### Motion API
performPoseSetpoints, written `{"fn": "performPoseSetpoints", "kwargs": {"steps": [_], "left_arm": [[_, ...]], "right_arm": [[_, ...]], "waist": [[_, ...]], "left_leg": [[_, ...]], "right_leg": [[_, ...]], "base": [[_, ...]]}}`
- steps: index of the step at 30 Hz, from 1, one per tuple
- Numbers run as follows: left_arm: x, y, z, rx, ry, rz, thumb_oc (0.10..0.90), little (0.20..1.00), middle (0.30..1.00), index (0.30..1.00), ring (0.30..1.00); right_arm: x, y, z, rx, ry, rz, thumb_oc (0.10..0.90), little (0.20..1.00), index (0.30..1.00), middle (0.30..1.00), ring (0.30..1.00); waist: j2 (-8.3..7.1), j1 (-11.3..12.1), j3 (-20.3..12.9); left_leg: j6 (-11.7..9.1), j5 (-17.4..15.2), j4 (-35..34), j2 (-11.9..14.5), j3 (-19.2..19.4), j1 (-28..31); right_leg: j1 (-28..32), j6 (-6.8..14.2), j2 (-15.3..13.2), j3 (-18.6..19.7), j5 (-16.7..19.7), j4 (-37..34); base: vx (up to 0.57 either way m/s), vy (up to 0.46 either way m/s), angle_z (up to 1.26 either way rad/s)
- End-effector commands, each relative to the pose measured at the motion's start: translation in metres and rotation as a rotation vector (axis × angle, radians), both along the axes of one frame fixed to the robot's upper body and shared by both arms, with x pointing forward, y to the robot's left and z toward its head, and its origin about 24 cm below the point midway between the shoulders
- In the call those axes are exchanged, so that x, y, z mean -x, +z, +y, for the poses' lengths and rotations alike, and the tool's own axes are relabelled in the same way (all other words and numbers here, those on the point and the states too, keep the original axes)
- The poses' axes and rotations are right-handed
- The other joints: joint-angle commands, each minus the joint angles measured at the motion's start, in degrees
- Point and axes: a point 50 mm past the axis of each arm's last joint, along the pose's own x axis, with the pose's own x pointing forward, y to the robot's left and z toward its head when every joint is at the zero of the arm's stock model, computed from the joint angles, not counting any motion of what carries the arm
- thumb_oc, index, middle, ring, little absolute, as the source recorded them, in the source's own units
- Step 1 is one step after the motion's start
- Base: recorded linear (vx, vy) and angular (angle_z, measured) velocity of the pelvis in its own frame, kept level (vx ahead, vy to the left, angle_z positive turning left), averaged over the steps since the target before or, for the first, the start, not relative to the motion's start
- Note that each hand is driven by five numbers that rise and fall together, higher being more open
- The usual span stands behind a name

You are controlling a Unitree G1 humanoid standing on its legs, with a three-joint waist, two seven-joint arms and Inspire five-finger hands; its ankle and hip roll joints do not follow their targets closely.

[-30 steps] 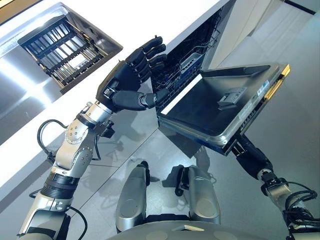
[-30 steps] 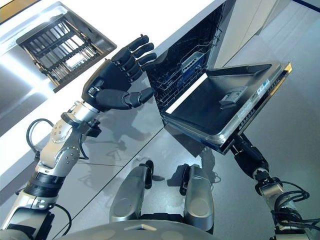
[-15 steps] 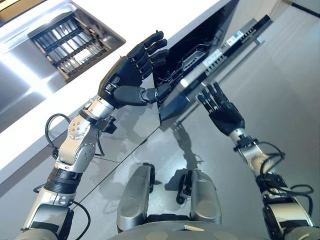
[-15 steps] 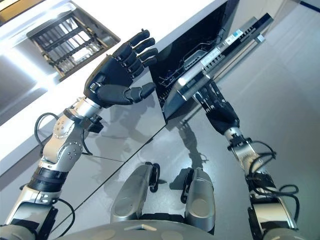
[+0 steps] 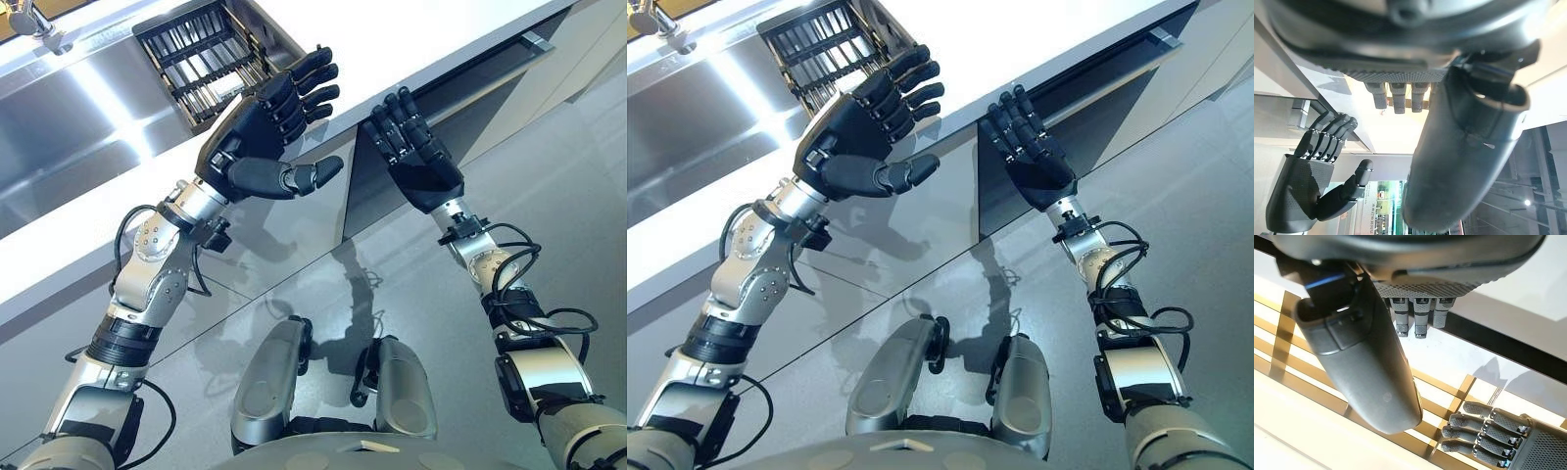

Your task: Pick up plates and place into dishwasher.

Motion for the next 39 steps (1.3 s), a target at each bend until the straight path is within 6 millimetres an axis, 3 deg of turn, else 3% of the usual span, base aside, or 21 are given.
{"fn": "performPoseSetpoints", "kwargs": {"steps": [1,9,14,19,22,25,28,29,35,38,39], "left_arm": [[0.012,0.026,-0.001,0.128,-0.08,-0.166,0.8,0.9,0.9,0.9,0.9],[0.017,0.032,-0.001,0.145,-0.128,-0.212,0.8,0.9,0.9,0.9,0.9],[0.022,0.028,0.0,0.153,-0.139,-0.235,0.8,0.9,0.9,0.9,0.9],[0.022,0.017,0.002,0.157,-0.124,-0.196,0.8,0.9,0.9,0.9,0.9],[0.023,-0.001,0.003,0.18,-0.126,-0.119,0.8,0.9,0.9,0.9,0.9],[0.028,-0.026,-0.001,0.246,-0.169,0.006,0.8,0.9,0.9,0.9,0.9],[0.029,-0.041,-0.004,0.289,-0.157,0.089,0.8,0.9,0.9,0.9,0.9],[0.031,-0.058,-0.011,0.357,-0.159,0.188,0.8,0.9,0.9,0.9,0.9],[0.034,-0.102,-0.018,0.433,-0.136,0.398,0.8,0.9,0.9,0.9,0.9],[0.041,-0.136,-0.027,0.372,-0.17,0.539,0.8,0.9,0.9,0.9,0.9],[0.041,-0.139,-0.029,0.362,-0.183,0.558,0.8,0.9,0.9,0.9,0.9]], "right_arm": [[-0.006,0.025,0.006,-0.11,0.011,-0.138,0.8,0.9,0.9,0.9,0.9],[0.01,-0.02,0.014,-0.105,0.012,-0.026,0.8,0.9,0.9,0.9,0.9],[0.035,-0.062,0.014,-0.132,0.014,0.081,0.8,0.9,0.9,0.9,0.9],[0.06,-0.091,0.016,-0.163,0.003,0.16,0.8,0.9,0.9,0.9,0.9],[0.084,-0.112,0.027,-0.294,0.022,0.228,0.8,0.9,0.9,0.9,0.9],[0.11,-0.136,0.051,-0.386,0.012,0.349,0.8,0.9,0.9,0.9,0.9],[0.121,-0.146,0.058,-0.458,-0.011,0.417,0.8,0.9,0.9,0.9,0.9],[0.128,-0.158,0.064,-0.482,-0.038,0.512,0.8,0.9,0.9,0.9,0.9],[0.147,-0.187,0.065,-0.464,-0.104,0.717,0.8,0.9,0.9,0.9,0.9],[0.156,-0.207,0.061,-0.324,-0.113,0.875,0.8,0.9,0.9,0.9,0.9],[0.157,-0.208,0.06,-0.31,-0.112,0.89,0.8,0.9,0.9,0.9,0.9]], "waist": [[-1.33,0.32,-6.48],[-1.95,-0.97,-8.98],[-2.21,-2.45,-11.96],[-2.39,-3.66,-14.59],[-2.26,-4.68,-16.55],[-1.67,-6.23,-18.28],[-1.27,-6.89,-19.02],[-0.82,-7.44,-19.48],[-0.18,-7.84,-20.51],[-0.05,-7.74,-21.36],[-0.05,-7.7,-21.43]], "left_leg": [[0.95,-6.99,3.32,0.75,-1.47,3.26],[0.44,-3.37,-5.9,2.05,-1.11,7.17],[-0.59,0.46,-16.0,3.43,-0.2,12.45],[-1.22,3.06,-23.42,3.69,0.42,16.59],[-1.36,5.47,-28.52,3.26,0.86,18.75],[-1.5,8.46,-35.47,3.4,1.49,21.21],[-1.47,9.84,-39.05,3.4,2.0,22.5],[-1.26,10.86,-41.95,3.27,2.43,23.39],[-1.26,12.21,-46.27,2.6,2.63,24.29],[-0.81,11.89,-46.38,2.78,3.4,24.22],[-0.78,11.89,-46.38,2.8,3.47,24.2]], "right_leg": [[1.94,1.19,0.6,2.03,8.18,-2.73],[4.91,2.03,2.15,2.11,10.9,-10.51],[9.49,2.97,4.11,2.41,13.78,-21.04],[13.45,3.6,5.42,2.67,16.05,-29.76],[15.19,4.4,6.17,3.28,18.42,-34.92],[16.89,4.99,6.89,4.13,21.54,-41.2],[17.62,5.56,7.07,4.39,23.36,-44.15],[18.13,5.93,7.1,4.53,24.86,-46.65],[18.81,6.45,7.27,4.79,28.02,-51.8],[18.66,6.47,7.32,5.17,28.0,-52.01],[18.61,6.47,7.32,5.11,27.94,-51.93]], "base": [[-0.03,-0.03,0.01],[-0.02,-0.019,-0.02],[-0.04,-0.008,-0.13],[0.0,0.002,-0.14],[0.02,0.006,-0.22],[0.02,0.038,-0.2],[0.01,0.048,-0.22],[0.01,0.06,-0.14],[0.01,0.053,-0.12],[0.01,0.034,-0.05],[0.0,0.0,0.0]]}}
